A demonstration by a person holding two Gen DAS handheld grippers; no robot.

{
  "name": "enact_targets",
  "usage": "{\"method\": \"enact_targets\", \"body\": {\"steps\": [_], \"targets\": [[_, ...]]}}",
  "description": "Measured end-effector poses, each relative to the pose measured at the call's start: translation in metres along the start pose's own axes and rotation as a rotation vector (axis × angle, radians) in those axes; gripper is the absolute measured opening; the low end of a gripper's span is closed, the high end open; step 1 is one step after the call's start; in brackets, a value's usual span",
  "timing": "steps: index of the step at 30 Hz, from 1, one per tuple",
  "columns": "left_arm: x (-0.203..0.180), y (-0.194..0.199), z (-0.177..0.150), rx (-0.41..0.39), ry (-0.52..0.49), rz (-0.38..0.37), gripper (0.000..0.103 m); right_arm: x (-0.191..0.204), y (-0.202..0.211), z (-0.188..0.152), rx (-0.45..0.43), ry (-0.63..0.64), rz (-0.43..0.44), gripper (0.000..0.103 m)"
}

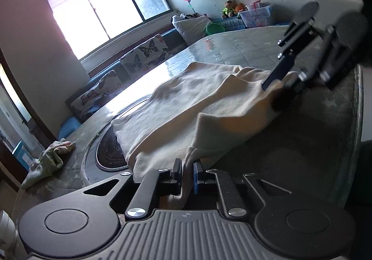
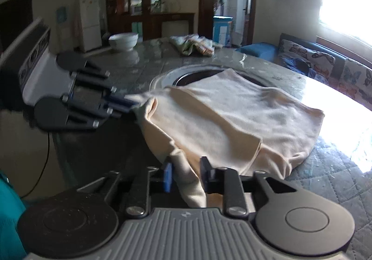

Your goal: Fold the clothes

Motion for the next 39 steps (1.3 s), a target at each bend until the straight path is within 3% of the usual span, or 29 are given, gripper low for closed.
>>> {"method": "enact_targets", "body": {"steps": [4,6,9,13,15,16,19,27,34,39], "targets": [[0.003,0.000,0.001,0.001,0.026,0.003,0.012,0.012,-0.005,-0.010,-0.002,0.114,-0.032,0.036],[0.000,0.001,0.001,0.002,0.004,0.011,0.015,0.014,-0.006,-0.012,-0.001,0.124,-0.037,0.018],[-0.006,0.003,-0.001,-0.001,-0.054,0.019,0.024,0.015,-0.004,-0.009,-0.013,0.102,-0.034,0.008],[-0.009,0.002,-0.006,0.003,-0.078,0.021,0.024,0.009,0.008,0.003,-0.047,0.031,-0.013,0.006],[-0.010,0.000,-0.007,0.006,-0.086,0.021,0.019,0.007,0.013,0.007,-0.058,0.015,-0.006,0.005],[-0.010,0.000,-0.006,0.005,-0.081,0.017,0.011,0.007,0.015,0.009,-0.061,0.012,-0.002,0.005],[-0.009,0.006,-0.004,-0.009,-0.048,0.005,0.006,0.011,0.021,0.012,-0.070,0.021,0.010,0.005],[-0.010,0.044,0.009,-0.061,0.016,-0.035,0.005,0.019,0.054,0.019,-0.085,0.025,0.045,0.005],[-0.031,0.096,0.021,-0.081,0.064,-0.133,0.005,0.035,0.104,0.013,-0.049,0.005,0.103,0.005],[-0.030,0.099,0.038,-0.100,0.046,-0.134,0.005,0.038,0.128,0.015,-0.029,-0.014,0.112,0.005]]}}
Point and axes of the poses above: each gripper's, at about its wrist camera, not at the fingertips, and y roughly against the way its jaws point, x to its left, z to its top, the point moved 8 cm from there along -y, roughly the way its jaws point, and after that the axes turned 8 degrees about -y, right-handed, at the moved point
